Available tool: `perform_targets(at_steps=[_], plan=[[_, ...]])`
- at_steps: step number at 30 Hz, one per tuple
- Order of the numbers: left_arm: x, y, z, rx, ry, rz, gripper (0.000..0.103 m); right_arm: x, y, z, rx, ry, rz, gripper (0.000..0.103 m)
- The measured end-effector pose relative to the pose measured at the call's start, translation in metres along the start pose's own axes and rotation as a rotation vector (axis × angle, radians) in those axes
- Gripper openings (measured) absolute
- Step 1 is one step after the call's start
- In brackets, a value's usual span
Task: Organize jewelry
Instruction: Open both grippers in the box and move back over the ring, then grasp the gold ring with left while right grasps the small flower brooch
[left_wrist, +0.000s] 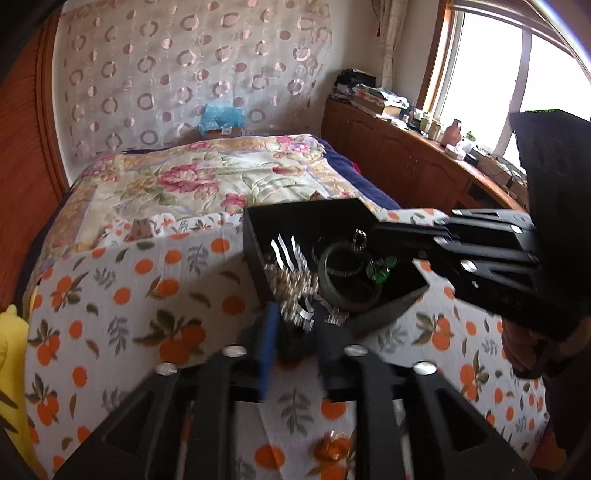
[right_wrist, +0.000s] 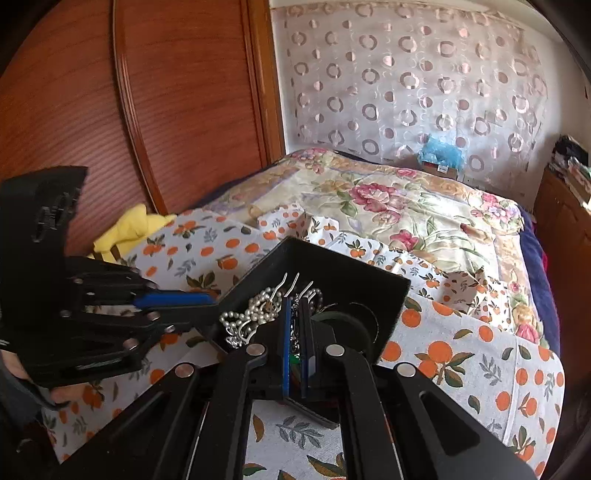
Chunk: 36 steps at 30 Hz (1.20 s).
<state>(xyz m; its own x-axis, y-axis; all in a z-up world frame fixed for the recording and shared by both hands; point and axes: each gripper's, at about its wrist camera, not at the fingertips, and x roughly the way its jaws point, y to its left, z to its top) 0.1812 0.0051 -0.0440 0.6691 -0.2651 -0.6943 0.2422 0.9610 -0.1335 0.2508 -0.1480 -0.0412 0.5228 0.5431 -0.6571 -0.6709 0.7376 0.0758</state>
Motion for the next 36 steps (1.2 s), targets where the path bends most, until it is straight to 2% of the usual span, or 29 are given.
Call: perform_targets(at_steps=[4,10,12,14,16,18,19,24,30,36], plan=[[-0.009,0.002,-0.019,0.014,0.021,0.022,0.027,0.007,-0.004,-0.003,0.011,0.017,-0.013,0.005],[-0.012,0.006,-0.038,0.012,0.054,0.04,0.036,0.01,-0.007,-0.001,0.022,0.017,-0.036,0.006],[-0.012,0.005,-0.042,0.015,0.062,0.044,0.045,0.009,-0.006,0.0,0.026,0.01,-0.028,0.006],[-0.013,0.004,-0.046,0.014,0.065,0.045,0.051,0.007,-0.004,0.0,0.022,0.005,-0.032,0.006],[-0.013,0.002,-0.049,0.011,0.073,0.043,0.053,0.002,-0.003,-0.001,0.025,0.0,-0.039,0.006],[-0.013,0.0,-0.053,0.012,0.076,0.042,0.064,-0.006,0.0,-0.005,0.026,-0.007,-0.038,0.006],[-0.013,-0.001,-0.054,0.014,0.076,0.041,0.065,-0.012,0.003,-0.009,0.023,-0.009,-0.041,0.006],[-0.014,-0.008,-0.064,0.036,0.093,0.028,0.067,-0.034,0.018,-0.042,0.023,0.011,-0.016,0.025],[-0.017,-0.02,-0.074,0.07,0.107,0.014,0.067,-0.038,0.036,-0.086,0.021,0.095,0.007,0.025],[-0.017,-0.026,-0.078,0.086,0.107,0.016,0.067,-0.034,0.049,-0.11,0.016,0.14,0.024,0.025]])
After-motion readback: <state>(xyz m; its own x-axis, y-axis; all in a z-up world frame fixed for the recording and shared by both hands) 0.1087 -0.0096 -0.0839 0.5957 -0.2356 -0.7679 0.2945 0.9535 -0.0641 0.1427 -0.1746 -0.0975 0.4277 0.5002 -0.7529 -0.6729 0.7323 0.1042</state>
